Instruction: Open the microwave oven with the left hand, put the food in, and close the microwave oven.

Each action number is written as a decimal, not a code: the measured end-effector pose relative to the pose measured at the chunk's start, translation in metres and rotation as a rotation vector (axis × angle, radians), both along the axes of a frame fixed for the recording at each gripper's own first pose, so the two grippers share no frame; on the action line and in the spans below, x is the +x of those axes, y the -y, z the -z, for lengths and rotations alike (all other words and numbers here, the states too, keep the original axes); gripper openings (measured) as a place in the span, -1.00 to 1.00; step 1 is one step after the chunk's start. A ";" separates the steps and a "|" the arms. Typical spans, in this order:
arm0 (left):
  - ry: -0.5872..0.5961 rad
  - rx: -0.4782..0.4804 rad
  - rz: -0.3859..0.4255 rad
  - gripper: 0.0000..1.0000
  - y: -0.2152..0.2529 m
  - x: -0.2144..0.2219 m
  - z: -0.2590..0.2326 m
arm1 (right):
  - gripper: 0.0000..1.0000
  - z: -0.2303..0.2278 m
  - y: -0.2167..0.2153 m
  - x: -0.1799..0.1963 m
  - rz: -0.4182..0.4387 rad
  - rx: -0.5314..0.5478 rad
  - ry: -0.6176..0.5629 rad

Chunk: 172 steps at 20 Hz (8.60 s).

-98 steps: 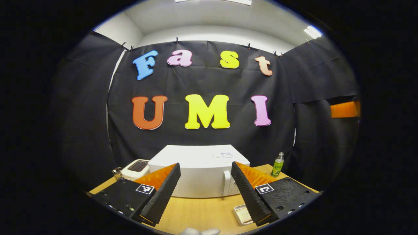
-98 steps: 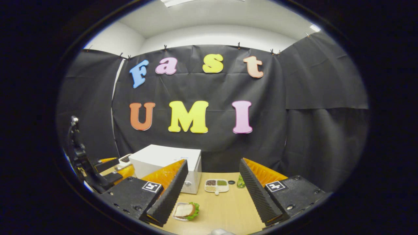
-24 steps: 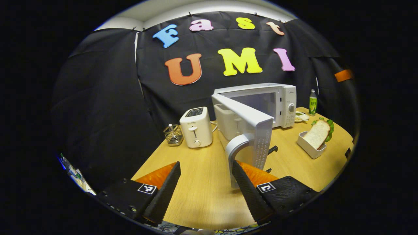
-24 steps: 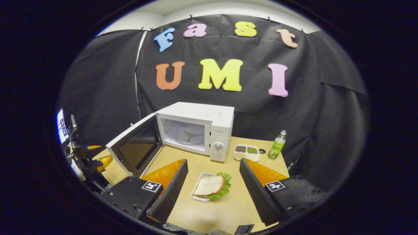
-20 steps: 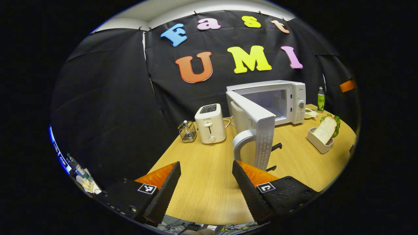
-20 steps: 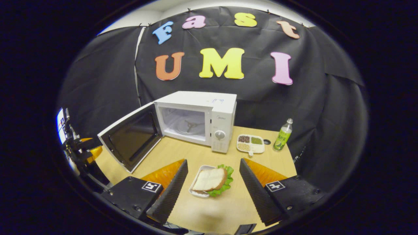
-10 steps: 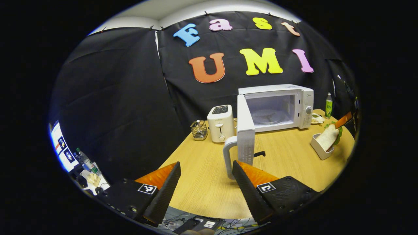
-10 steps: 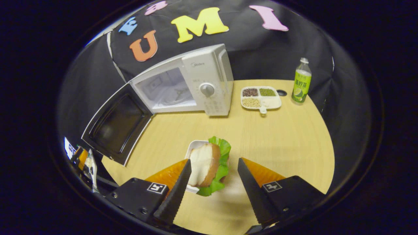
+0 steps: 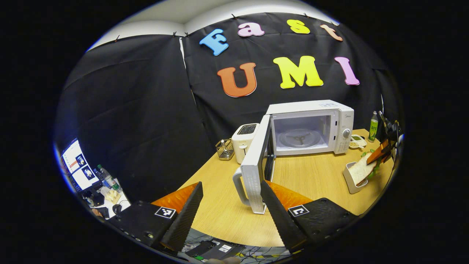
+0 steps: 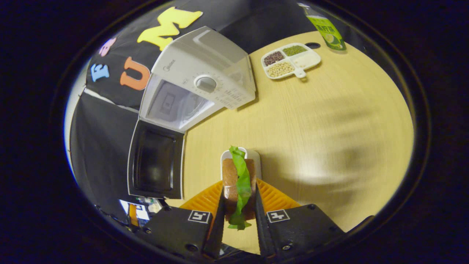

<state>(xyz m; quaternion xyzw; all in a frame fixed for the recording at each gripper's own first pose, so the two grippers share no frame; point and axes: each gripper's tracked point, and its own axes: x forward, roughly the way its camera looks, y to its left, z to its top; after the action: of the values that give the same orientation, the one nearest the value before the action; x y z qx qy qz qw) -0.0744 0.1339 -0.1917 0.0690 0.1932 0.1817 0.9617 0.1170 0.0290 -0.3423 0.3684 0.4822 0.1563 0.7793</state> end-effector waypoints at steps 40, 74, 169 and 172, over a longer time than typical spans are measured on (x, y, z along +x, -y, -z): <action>-0.070 0.017 0.177 0.90 -0.069 0.009 -0.053 | -0.37 -0.045 -0.203 0.299 0.955 0.260 0.320; 0.213 -0.054 0.287 0.90 -0.034 0.068 -0.082 | 1.00 -0.227 -0.020 0.014 0.370 -0.606 0.776; 0.014 -0.229 0.694 -1.00 0.287 0.331 0.077 | 1.00 -0.214 0.171 -0.030 0.380 -0.762 0.607; 0.017 -0.222 0.697 -1.00 0.287 0.332 0.076 | 1.00 -0.214 0.168 -0.026 0.377 -0.753 0.603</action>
<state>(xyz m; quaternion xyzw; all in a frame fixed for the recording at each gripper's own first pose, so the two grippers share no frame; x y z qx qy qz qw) 0.2574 -0.1530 -0.2678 0.0244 0.1685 -0.1782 0.9692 0.0909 -0.1388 -0.1286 0.0817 0.1841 -0.0719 0.9769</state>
